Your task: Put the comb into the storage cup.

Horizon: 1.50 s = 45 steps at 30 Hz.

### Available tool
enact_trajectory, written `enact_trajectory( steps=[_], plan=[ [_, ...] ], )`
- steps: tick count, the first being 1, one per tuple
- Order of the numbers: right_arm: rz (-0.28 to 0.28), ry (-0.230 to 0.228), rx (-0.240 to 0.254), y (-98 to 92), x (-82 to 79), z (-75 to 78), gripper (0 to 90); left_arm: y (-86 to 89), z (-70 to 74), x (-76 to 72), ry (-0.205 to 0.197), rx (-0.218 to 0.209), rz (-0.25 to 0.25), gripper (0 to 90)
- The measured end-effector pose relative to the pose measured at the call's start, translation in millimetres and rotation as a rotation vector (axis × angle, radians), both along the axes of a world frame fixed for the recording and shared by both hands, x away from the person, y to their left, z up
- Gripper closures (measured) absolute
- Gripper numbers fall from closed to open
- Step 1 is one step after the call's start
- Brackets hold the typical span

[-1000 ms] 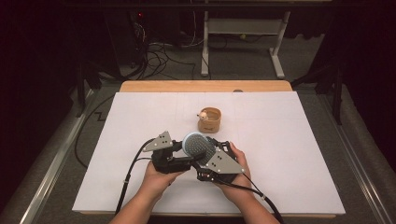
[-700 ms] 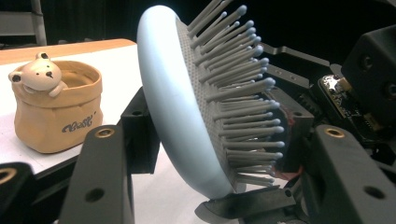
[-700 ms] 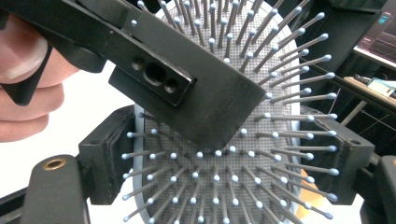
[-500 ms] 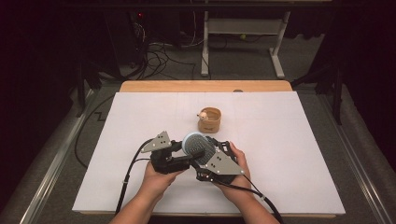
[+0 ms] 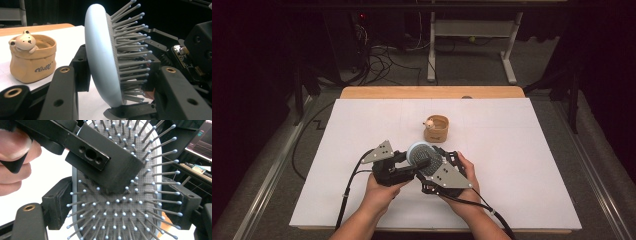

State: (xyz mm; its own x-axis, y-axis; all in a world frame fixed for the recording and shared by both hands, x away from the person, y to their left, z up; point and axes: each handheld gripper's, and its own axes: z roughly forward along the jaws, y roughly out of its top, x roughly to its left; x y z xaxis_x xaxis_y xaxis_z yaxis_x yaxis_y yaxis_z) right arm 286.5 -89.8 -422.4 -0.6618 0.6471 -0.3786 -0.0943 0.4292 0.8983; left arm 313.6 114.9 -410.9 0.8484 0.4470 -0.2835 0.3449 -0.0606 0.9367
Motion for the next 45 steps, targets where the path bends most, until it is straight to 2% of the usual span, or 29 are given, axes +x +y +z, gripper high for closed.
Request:
enact_trajectory(
  steps=[5, 8, 10, 16, 22, 29, 45],
  plan=[
    [-0.003, 0.012, 0.004, -0.1, 1.0, 0.1, 18.7, -0.3, 0.4, -1.0, -0.011, 0.001, 0.003, 55.0],
    [-0.001, 0.054, 0.020, -2.0, 4.5, -0.4, 16.9, -0.2, 0.7, -1.4, -0.014, 0.001, 0.005, 55.7],
    [-0.005, 0.061, 0.022, -2.6, 5.5, -0.8, 15.0, -0.2, 0.9, -1.7, -0.020, 0.001, 0.009, 56.1],
    [-0.014, 0.075, 0.023, -0.6, 6.2, -2.0, 0.7, 0.7, 1.7, -2.0, -0.026, 0.000, 0.017, 56.8],
    [0.001, 0.088, 0.025, -1.0, 6.4, -2.5, 0.3, 1.9, 2.7, -2.6, -0.040, -0.005, 0.021, 57.2],
    [-0.002, 0.095, 0.003, -0.7, 6.7, -4.8, 0.3, 4.0, 4.5, -3.2, -0.055, -0.001, 0.034, 57.3],
    [-0.006, 0.115, -0.012, -7.2, 7.2, -9.1, 0.3, 12.4, 7.9, -2.3, -0.072, -0.004, 0.065, 57.4]
  ],
)
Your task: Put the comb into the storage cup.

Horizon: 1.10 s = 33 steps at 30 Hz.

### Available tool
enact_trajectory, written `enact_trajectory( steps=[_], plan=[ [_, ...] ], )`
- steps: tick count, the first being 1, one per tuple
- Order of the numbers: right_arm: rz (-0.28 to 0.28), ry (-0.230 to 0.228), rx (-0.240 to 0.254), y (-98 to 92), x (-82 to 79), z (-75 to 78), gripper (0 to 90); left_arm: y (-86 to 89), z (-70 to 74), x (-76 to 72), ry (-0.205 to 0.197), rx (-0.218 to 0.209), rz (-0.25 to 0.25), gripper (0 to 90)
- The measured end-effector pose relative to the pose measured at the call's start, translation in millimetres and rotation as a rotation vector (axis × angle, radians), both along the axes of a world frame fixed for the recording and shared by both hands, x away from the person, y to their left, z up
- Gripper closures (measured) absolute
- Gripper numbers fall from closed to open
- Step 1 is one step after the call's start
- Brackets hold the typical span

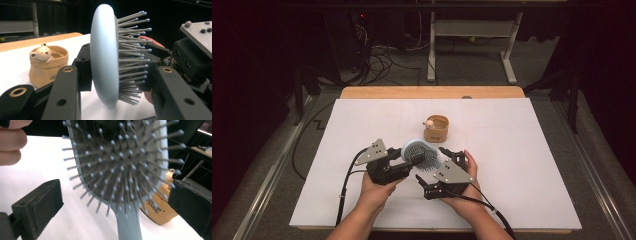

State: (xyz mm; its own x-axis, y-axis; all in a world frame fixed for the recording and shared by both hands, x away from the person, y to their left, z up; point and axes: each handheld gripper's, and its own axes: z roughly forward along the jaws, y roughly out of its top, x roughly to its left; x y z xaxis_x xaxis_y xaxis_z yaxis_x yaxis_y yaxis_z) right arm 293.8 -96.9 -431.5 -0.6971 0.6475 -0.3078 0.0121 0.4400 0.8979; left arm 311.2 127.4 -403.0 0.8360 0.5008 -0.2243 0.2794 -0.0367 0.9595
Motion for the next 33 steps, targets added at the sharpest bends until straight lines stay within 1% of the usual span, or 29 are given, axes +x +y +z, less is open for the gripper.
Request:
enact_trajectory(
  steps=[4, 12, 18, 20, 21, 24, 31, 32, 33],
  plan=[
    [0.007, 0.004, 0.000, -3.8, -0.6, -1.3, 0.3, 2.8, 0.8, 0.4, -0.006, 0.007, 0.008, 57.3],
    [0.012, 0.016, 0.011, -12.9, -1.7, -2.1, 0.3, 14.5, 4.5, 1.2, -0.022, 0.002, 0.048, 57.3],
    [0.001, 0.023, 0.023, -22.0, -1.5, -1.6, 0.3, 19.2, 6.1, 1.1, -0.032, 0.007, 0.066, 57.3],
    [-0.012, 0.029, 0.029, -28.7, -0.9, -1.5, 0.3, 21.1, 6.7, 1.1, -0.034, 0.009, 0.071, 57.3],
    [-0.012, 0.029, 0.029, -28.7, -0.9, -1.5, 0.3, 22.3, 7.0, 1.1, -0.036, 0.012, 0.075, 57.3],
    [-0.032, 0.032, 0.030, -40.0, 1.0, -2.1, 0.3, 26.9, 8.1, 0.8, -0.046, 0.019, 0.096, 57.3],
    [-0.078, 0.060, 0.056, -63.5, 4.5, -6.2, 0.3, 34.2, 9.7, 0.6, -0.060, 0.038, 0.123, 57.3],
    [-0.078, 0.060, 0.056, -63.5, 4.5, -6.2, 0.3, 34.2, 9.7, 0.6, -0.060, 0.038, 0.123, 57.3],
    [-0.089, 0.068, 0.064, -70.1, 5.5, -7.7, 0.3, 35.9, 9.6, 0.1, -0.065, 0.048, 0.128, 57.2]
  ],
)
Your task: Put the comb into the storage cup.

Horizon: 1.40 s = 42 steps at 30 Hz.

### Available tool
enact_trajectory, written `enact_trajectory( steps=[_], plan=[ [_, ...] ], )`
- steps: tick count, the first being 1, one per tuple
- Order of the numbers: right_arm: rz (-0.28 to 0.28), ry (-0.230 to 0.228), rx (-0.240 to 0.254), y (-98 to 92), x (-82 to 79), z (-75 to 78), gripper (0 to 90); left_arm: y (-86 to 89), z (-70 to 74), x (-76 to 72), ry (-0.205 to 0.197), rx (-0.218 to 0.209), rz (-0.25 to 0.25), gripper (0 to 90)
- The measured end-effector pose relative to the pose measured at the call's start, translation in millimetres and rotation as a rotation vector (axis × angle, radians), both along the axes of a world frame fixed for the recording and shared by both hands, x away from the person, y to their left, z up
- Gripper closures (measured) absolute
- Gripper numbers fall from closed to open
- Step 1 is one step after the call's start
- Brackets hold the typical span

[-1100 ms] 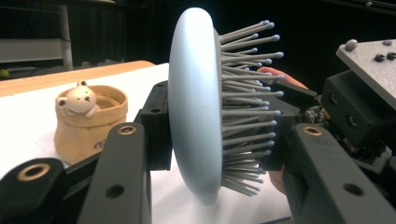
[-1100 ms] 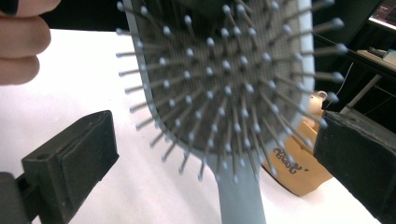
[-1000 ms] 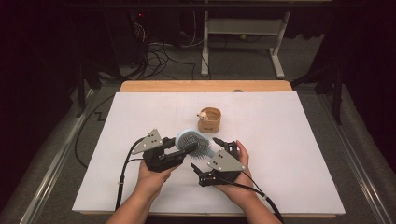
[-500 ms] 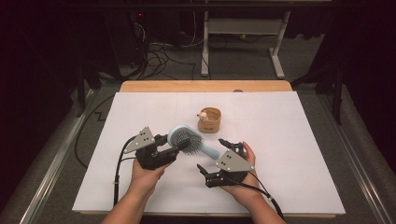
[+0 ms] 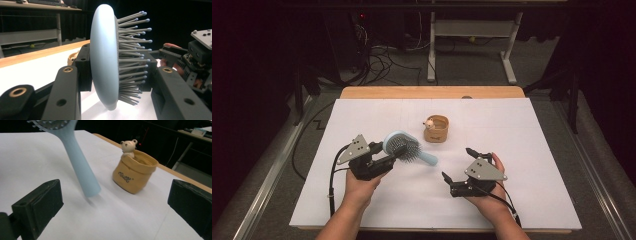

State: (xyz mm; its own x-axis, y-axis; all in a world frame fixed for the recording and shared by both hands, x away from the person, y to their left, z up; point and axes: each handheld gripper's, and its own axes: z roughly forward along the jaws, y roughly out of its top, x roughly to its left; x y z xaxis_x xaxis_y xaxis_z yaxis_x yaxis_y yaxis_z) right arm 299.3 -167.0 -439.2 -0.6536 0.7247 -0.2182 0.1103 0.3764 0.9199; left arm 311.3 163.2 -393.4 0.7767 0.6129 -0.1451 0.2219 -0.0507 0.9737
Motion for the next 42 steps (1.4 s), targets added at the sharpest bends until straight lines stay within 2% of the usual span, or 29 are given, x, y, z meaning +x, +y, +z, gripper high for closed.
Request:
enact_trajectory(
  steps=[3, 10, 16, 21, 30, 34, 42],
  plan=[
    [-0.022, 0.023, 0.018, -9.6, 2.5, -3.4, 0.3, 3.3, -0.5, -0.9, -0.003, 0.009, 0.009, 57.3],
    [-0.069, 0.057, 0.025, -30.6, 4.4, -10.0, 0.3, 11.2, 0.8, -2.0, -0.018, 0.012, 0.035, 57.2],
    [-0.108, 0.067, 0.051, -48.6, 4.3, -10.5, 0.3, 18.5, 1.9, -2.7, -0.027, 0.026, 0.062, 57.2],
    [-0.131, 0.079, 0.072, -60.0, 3.1, -12.0, 0.3, 25.3, 2.9, -1.7, -0.030, 0.015, 0.078, 57.2],
    [-0.171, 0.095, 0.122, -80.3, -0.7, -12.2, 0.3, 32.8, 5.9, -1.9, -0.045, 0.021, 0.109, 57.3],
    [-0.179, 0.098, 0.131, -85.6, -2.1, -12.8, 0.3, 33.1, 6.2, -2.1, -0.048, 0.031, 0.114, 57.3],
    [-0.177, 0.090, 0.138, -85.7, -2.8, -12.1, 0.3, 34.7, 8.4, -3.7, -0.055, 0.015, 0.126, 57.3]
  ],
)
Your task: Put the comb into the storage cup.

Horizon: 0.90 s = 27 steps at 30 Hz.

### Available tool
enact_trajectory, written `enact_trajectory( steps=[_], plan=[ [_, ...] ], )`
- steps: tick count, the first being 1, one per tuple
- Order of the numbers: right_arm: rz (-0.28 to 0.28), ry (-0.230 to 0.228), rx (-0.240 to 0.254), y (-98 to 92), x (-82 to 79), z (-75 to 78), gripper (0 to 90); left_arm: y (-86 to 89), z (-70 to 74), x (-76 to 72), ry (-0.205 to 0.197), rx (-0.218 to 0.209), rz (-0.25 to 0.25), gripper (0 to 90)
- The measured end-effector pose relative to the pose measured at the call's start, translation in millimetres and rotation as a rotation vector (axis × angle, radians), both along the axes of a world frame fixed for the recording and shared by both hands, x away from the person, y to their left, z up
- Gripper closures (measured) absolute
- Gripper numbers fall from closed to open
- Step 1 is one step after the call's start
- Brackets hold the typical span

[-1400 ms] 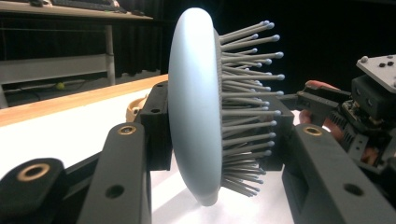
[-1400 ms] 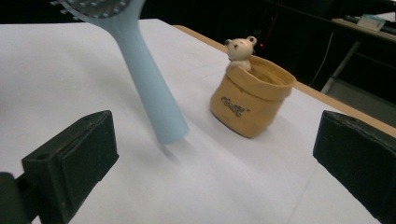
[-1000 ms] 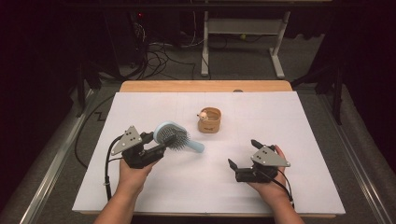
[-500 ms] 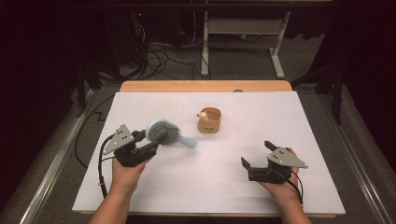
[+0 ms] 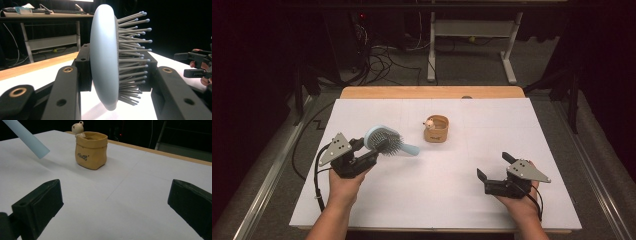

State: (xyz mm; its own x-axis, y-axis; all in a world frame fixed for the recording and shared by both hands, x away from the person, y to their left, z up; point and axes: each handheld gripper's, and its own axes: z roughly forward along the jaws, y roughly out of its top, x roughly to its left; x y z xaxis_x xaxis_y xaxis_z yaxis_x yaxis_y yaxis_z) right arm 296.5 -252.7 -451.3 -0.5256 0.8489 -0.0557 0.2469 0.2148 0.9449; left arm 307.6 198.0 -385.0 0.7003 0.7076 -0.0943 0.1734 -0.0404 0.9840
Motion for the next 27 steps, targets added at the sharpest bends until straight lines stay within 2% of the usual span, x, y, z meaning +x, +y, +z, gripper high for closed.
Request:
enact_trajectory(
  steps=[2, 10, 15, 22, 27],
  plan=[
    [-0.001, 0.002, 0.001, -0.1, 0.2, 0.1, 0.3, 0.6, 0.2, 0.1, 0.002, -0.010, 0.000, 57.3],
    [0.000, 0.001, 0.006, 0.8, 0.3, 0.0, 0.3, 0.0, 0.0, 0.0, 0.001, -0.005, -0.001, 57.3],
    [-0.003, 0.005, 0.007, 0.3, 1.1, -0.7, 0.3, -0.1, 0.8, -0.4, 0.003, -0.027, -0.007, 57.2],
    [0.000, 0.000, 0.005, 2.1, 0.9, -0.5, 0.3, -0.7, 1.1, -0.5, -0.001, -0.033, -0.009, 57.2],
    [0.003, 0.000, 0.001, 3.4, 0.4, -0.1, 0.3, -3.1, 7.0, 1.7, -0.011, -0.050, -0.015, 57.3]
  ],
)
